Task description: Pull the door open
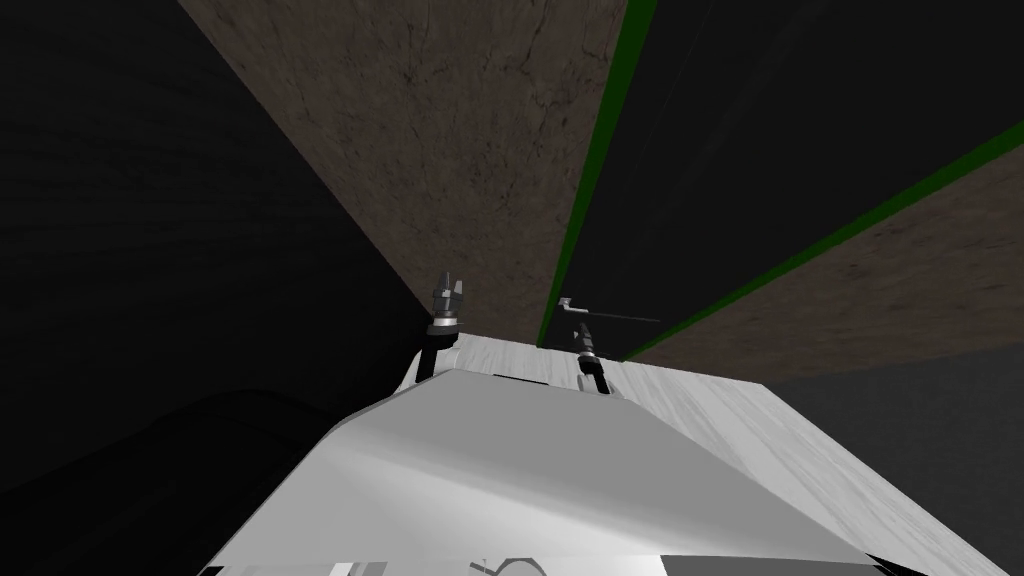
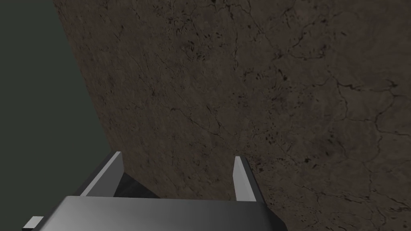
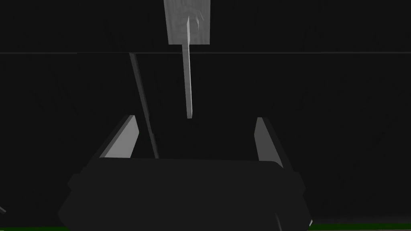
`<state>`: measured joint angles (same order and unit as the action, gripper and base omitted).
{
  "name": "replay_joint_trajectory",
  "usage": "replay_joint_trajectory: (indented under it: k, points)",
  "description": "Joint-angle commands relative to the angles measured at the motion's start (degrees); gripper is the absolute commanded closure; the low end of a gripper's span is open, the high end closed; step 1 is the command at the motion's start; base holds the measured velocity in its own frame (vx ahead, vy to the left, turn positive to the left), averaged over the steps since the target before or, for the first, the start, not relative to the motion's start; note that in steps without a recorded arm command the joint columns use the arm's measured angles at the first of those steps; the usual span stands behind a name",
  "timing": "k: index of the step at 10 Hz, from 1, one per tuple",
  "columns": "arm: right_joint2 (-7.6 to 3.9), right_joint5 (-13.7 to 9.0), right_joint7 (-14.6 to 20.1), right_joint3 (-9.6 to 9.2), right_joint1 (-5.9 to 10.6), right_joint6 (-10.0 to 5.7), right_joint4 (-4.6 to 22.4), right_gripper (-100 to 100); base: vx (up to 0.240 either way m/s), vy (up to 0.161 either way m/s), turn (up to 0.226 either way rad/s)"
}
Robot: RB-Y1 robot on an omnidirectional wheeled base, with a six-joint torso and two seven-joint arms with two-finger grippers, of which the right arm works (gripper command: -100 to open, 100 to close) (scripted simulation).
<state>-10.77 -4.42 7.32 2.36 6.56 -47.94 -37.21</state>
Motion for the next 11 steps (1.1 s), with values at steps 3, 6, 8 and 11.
replay_joint_trajectory:
  k: [3,6,8,11]
  points:
    - [-0.35,-0.1,0.5,0.12,1.39,-0.09,3.5,-100,0.009,-0.062,0.115]
    - [-1.61,-0.6,1.5,0.70,0.33,-0.99,3.6,-100,0.085,0.014,0.091]
    - [-3.06,-1.1,2.7,1.39,-0.64,-2.13,4.4,-100,0.198,0.048,0.107]
    - [-5.40,-2.0,4.6,2.50,-2.21,-3.97,5.5,-100,0.190,0.040,0.137]
